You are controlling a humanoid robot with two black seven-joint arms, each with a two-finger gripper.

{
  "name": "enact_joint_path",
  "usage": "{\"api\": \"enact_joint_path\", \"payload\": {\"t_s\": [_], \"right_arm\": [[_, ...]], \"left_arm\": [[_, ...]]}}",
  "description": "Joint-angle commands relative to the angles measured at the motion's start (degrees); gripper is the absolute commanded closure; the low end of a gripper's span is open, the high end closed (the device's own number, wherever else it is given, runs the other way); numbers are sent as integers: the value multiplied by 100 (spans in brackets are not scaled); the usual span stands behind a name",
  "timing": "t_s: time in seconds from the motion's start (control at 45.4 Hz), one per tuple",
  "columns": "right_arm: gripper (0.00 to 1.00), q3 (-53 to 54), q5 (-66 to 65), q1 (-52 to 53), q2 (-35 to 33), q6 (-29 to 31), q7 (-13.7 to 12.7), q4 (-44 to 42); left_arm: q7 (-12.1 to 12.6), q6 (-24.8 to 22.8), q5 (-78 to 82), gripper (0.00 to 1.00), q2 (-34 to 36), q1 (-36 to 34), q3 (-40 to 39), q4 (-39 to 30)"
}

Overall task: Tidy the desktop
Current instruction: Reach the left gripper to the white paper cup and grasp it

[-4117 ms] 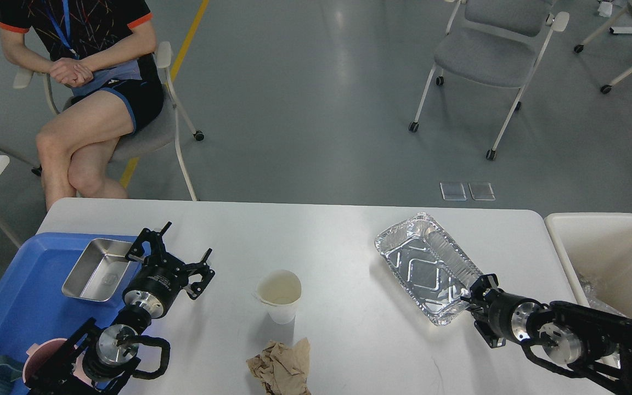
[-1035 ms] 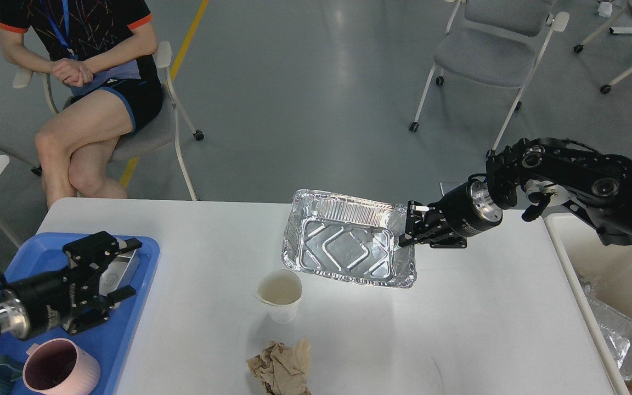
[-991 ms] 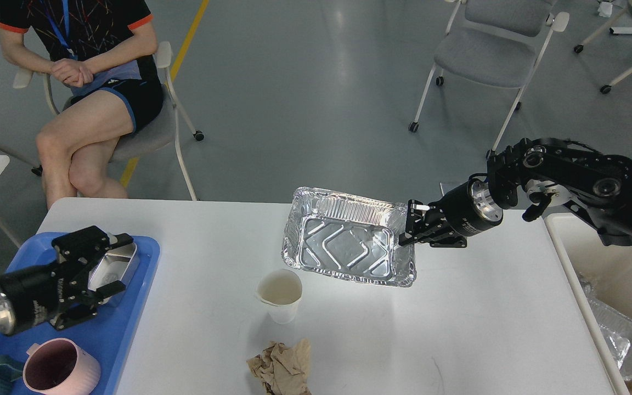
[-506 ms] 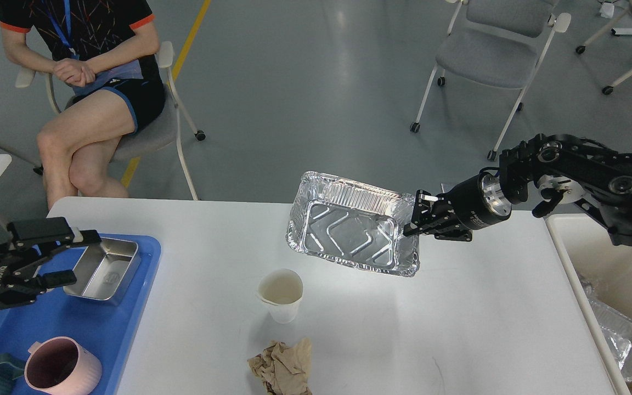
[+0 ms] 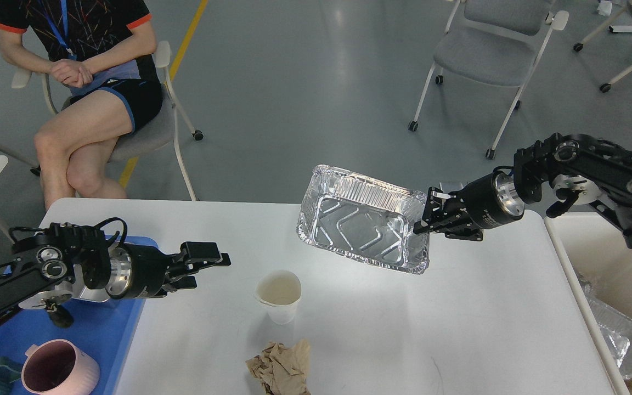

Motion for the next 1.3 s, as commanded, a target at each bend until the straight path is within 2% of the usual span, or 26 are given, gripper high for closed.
{"api": "enact_joint_path", "payload": {"t_s": [0.0,0.154,0.286,0.374,0.462,0.594,0.771,0.969,1.101,1.145,1.167,1.277], "right_arm": [[100,-1,-3,-43,-34,2,0,-7],[100,8,-3,-60,-104,11,0,2],[100,8,-3,-87,-175,20,0,-7],[100,16,-3,-157,-175,20,0,2],[100,95,-3,-175,-183,20,0,2],[100,95,-3,-175,-183,20,0,-7],[100,95,-3,-192,-175,11,0,-7],[100,104,-3,-192,-175,11,0,-7],[100,104,-3,-253,-175,11,0,2],[100,104,-3,-262,-183,11,0,2],[100,104,-3,-262,-183,11,0,2],[100,104,-3,-262,-210,11,0,11]], "left_arm": [[18,120,1,5,-536,-308,365,407],[36,199,1,5,-1090,-422,743,829],[36,340,1,5,-1275,-396,953,847],[1,603,1,6,-1424,-387,1103,847],[-35,840,27,8,-1459,-396,1235,847],[-52,1227,352,17,-1459,-361,1349,908],[-61,1289,528,21,-1459,-326,1376,997],[-52,1298,537,46,-1512,-335,1384,997],[-8,1289,546,76,-1591,-335,1384,997],[-34,1298,581,89,-1583,-335,1384,1005],[-61,1298,677,99,-1583,-335,1384,1005],[-79,1298,1090,100,-1583,-343,1376,997]]}}
